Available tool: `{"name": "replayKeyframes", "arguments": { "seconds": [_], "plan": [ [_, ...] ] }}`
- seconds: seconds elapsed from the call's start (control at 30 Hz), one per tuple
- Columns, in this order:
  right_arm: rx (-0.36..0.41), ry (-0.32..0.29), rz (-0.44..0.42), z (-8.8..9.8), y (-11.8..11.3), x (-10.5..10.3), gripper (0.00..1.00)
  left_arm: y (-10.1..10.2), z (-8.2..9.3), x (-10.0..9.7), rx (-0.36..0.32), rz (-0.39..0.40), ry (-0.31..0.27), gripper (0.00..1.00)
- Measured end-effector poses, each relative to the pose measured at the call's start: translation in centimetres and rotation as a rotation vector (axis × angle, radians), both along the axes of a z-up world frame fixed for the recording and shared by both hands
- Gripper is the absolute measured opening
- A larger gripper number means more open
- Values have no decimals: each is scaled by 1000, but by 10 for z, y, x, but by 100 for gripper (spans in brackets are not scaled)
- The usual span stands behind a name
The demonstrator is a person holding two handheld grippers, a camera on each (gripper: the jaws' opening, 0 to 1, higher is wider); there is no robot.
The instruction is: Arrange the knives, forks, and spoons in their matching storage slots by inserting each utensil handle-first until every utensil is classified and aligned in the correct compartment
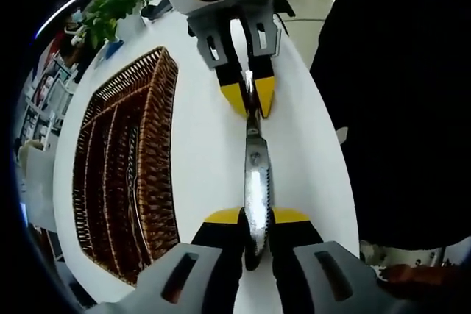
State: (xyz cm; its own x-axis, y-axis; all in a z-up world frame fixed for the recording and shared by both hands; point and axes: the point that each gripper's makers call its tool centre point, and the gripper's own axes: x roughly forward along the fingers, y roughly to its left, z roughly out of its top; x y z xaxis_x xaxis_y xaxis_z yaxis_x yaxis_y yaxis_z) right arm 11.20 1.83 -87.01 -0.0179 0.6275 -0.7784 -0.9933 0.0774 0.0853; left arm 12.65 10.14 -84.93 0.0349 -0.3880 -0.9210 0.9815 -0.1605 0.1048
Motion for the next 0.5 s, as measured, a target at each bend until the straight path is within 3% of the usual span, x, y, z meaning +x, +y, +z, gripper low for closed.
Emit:
{"name": "replayKeyframes", "arguments": {
  "seconds": [0.07,0.3,0.4,0.5],
  "plan": [
    [15,-48,21,13,0,6,5,3,3,0,-10,22,13,12],
    [31,-100,29,62,-1,16,4,7,33,16,-113,129,-25,14],
    [44,-121,38,80,1,19,4,8,44,20,-150,157,-34,20],
    [43,-156,45,94,4,23,4,6,57,26,-221,232,-19,29]
  ]
}}
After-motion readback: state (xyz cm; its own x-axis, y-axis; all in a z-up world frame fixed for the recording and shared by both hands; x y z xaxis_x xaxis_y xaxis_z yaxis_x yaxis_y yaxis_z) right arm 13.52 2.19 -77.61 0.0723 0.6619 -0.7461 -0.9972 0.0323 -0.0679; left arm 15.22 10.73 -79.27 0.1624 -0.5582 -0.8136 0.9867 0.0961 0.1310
